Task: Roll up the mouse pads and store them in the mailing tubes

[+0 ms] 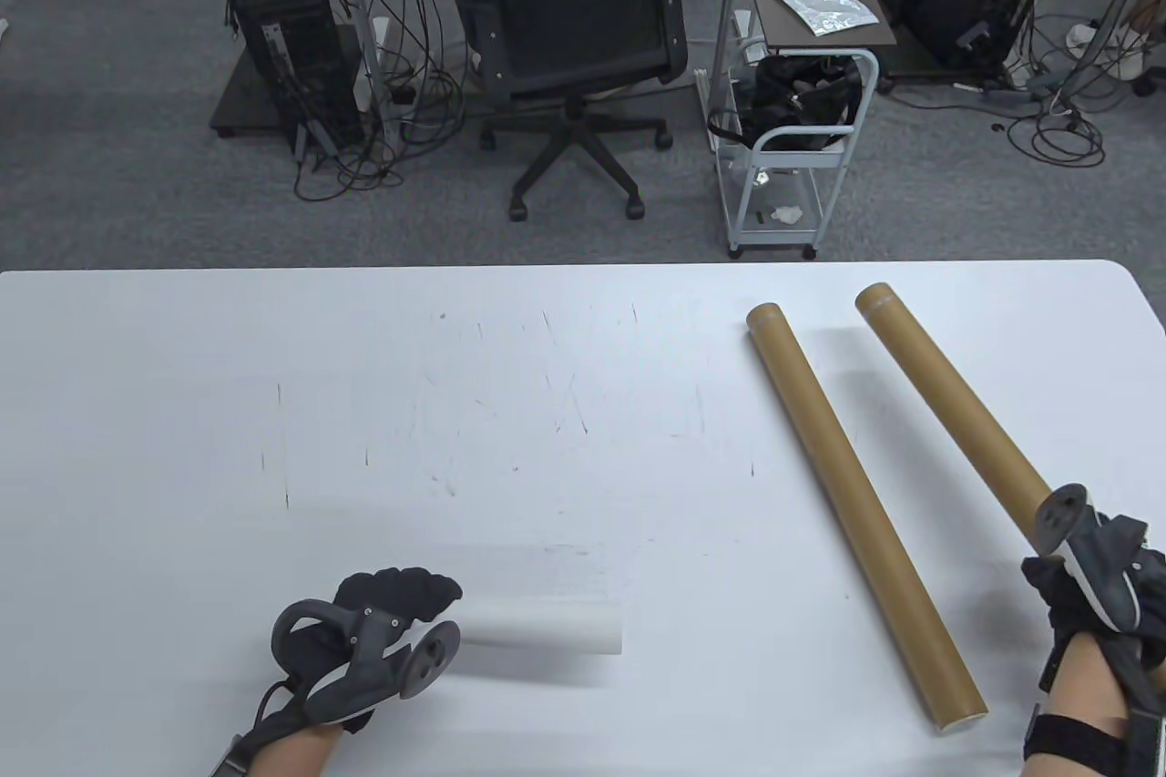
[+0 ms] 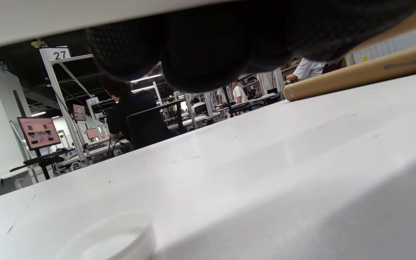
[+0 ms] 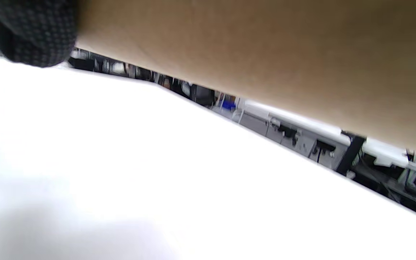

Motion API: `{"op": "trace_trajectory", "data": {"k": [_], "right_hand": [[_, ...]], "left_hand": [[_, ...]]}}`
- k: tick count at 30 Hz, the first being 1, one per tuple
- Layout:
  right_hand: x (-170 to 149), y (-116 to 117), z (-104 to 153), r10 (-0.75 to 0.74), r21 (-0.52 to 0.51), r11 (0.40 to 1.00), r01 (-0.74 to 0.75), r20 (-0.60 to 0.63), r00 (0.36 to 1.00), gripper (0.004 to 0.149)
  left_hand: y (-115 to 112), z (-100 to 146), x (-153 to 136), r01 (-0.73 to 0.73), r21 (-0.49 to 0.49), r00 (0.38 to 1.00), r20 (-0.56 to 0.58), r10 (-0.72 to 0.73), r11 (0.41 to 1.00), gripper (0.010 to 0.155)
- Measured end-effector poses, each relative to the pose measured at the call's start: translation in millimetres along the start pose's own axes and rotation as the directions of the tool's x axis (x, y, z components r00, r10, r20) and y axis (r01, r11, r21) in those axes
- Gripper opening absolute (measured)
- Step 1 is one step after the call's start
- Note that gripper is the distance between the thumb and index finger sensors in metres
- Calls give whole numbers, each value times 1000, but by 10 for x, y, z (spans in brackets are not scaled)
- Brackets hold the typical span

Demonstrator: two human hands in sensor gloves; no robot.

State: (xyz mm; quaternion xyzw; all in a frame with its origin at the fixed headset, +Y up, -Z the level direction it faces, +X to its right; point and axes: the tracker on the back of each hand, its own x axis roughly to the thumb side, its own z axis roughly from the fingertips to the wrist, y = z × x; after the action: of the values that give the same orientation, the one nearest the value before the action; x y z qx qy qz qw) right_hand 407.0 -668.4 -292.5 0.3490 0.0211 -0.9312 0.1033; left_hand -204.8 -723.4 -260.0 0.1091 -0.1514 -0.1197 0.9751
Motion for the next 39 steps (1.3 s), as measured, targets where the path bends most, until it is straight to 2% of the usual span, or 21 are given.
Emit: {"op": "trace_trajectory", "data": {"k": [4, 8, 10, 12, 15, 16, 19, 21, 27, 31, 33, 39], "right_hand": [[19, -361, 275, -136, -168, 973, 158, 136, 981, 78], [240, -564, 706, -146, -337, 904, 261, 329, 933, 80], [378, -554, 905, -125, -381, 874, 302, 425, 897, 81], [525, -472, 1095, -113, -377, 854, 357, 535, 837, 80], [681, -263, 1311, -22, -448, 819, 358, 600, 800, 75], [720, -263, 1345, 15, -440, 831, 341, 630, 776, 74], [753, -275, 1428, 77, -507, 806, 306, 601, 795, 73], [772, -240, 1434, 83, -504, 811, 298, 603, 794, 73], [809, -203, 1473, 152, -535, 807, 249, 596, 788, 73], [828, -204, 1488, 161, -541, 806, 240, 591, 791, 73], [815, -192, 1472, 173, -544, 809, 222, 581, 795, 73], [710, -162, 1335, 140, -520, 830, 203, 545, 826, 74]], "left_hand": [[3, -16, -116, -3, 1, 999, -54, 3, 1000, 43], [-86, -26, -358, -14, -37, 988, -153, 9, 999, 43], [-140, -27, -493, -27, -62, 977, -211, 14, 998, 43], [-194, -38, -623, -124, -81, 954, -285, 96, 989, 43], [-236, -44, -743, -194, -71, 920, -361, 157, 978, 43], [-260, -52, -793, -195, -77, 912, -380, 152, 978, 43], [-342, -41, -903, -199, -94, 891, -433, 140, 975, 42], [-404, -25, -951, -230, -108, 877, -454, 158, 967, 42], [-376, -22, -939, -248, -89, 873, -453, 183, 965, 42], [-355, -26, -872, -200, -101, 902, -409, 143, 975, 42], [-352, -19, -853, -227, -102, 912, -372, 175, 968, 41], [-358, 8, -784, -194, -102, 948, -276, 160, 976, 40]]}}
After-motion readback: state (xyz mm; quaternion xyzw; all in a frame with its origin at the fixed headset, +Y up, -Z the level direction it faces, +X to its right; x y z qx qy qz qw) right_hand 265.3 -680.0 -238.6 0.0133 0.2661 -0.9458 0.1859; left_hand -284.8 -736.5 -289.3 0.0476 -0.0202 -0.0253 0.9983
